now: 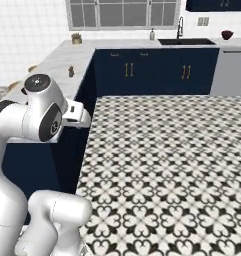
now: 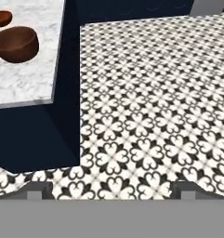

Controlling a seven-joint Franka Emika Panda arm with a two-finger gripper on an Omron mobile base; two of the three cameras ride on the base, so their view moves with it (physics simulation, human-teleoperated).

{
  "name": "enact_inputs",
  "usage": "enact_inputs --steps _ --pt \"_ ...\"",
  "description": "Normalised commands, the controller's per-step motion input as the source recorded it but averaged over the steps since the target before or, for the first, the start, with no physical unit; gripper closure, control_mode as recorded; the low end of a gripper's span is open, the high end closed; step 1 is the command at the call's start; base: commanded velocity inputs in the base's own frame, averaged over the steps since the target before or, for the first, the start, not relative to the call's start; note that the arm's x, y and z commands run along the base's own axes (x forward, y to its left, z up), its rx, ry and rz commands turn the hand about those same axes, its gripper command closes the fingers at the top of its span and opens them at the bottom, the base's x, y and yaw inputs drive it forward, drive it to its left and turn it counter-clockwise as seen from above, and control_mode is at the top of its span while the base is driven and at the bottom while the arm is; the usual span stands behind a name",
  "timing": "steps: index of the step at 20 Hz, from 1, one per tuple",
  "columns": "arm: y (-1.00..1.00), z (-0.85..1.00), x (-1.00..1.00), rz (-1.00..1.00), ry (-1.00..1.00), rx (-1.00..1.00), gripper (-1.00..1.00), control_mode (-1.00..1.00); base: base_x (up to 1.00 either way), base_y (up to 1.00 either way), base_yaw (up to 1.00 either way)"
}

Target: Pick up the bowls on the counter and stack them on top of one another in the open cabinet. Place the smaller bowl on top of the larger bowl.

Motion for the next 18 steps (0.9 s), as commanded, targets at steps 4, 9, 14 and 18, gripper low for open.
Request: enact_inputs --steps 4,9,14,18 --pt "0.00 0.00 0.00 0.00 0.00 0.00 -1.00 1.00 1.00 -0.94 0.34" --pt "0.00 0.00 0.00 0.00 0.00 0.00 -1.00 1.00 1.00 -0.94 0.34" --pt "0.00 0.00 0.00 0.00 0.00 0.00 -1.00 1.00 1.00 -0.80 0.39" --pt "0.00 0.00 0.00 0.00 0.00 0.00 -1.00 1.00 1.00 -0.57 0.51"
